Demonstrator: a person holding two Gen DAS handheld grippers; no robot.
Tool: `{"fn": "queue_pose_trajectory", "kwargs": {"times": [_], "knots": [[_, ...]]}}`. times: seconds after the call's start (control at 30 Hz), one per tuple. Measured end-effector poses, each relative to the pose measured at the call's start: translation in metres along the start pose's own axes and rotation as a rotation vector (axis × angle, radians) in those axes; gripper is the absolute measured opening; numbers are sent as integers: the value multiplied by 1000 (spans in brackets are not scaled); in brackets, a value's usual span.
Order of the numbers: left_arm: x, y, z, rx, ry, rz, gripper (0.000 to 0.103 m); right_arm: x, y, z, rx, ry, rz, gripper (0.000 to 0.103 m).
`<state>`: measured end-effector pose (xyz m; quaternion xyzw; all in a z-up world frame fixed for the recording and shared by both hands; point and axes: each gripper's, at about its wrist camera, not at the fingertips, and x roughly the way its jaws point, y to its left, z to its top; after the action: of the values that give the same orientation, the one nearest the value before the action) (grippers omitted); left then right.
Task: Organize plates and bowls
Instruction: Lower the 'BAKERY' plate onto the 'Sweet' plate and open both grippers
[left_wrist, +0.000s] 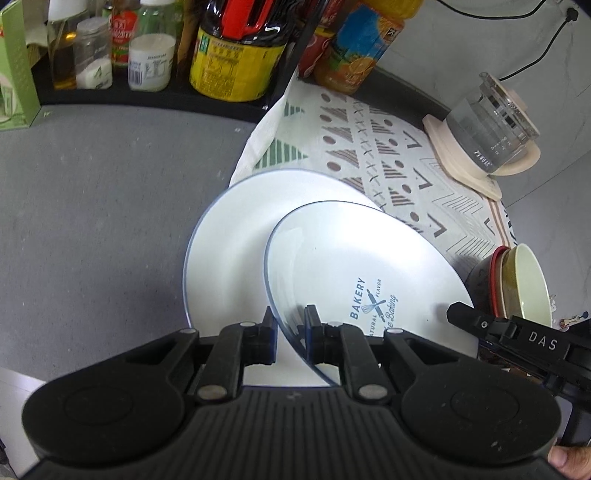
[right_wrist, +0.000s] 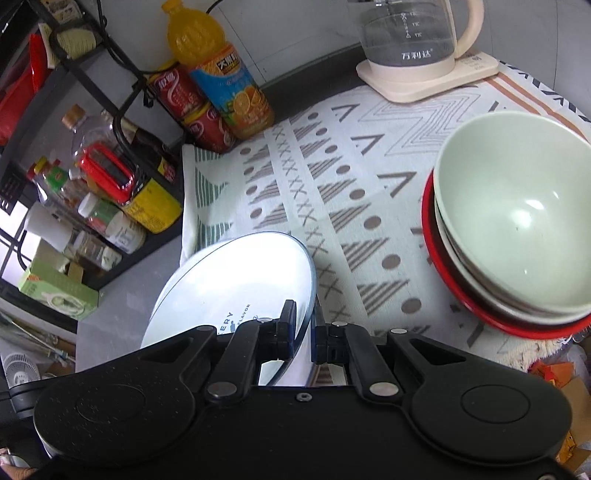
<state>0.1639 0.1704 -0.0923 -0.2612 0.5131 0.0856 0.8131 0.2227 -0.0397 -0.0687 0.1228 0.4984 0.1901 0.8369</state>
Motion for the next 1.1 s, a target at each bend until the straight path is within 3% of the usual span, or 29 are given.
{"fn": "queue_pose_trajectory", "kwargs": {"times": [0.7, 1.1], "knots": [[26, 18, 0, -55, 41, 30, 15, 21, 12, -13, -48, 81, -95, 7], [10, 15, 21, 12, 8, 98, 15, 37, 16, -7, -44, 128, -133, 9]]}}
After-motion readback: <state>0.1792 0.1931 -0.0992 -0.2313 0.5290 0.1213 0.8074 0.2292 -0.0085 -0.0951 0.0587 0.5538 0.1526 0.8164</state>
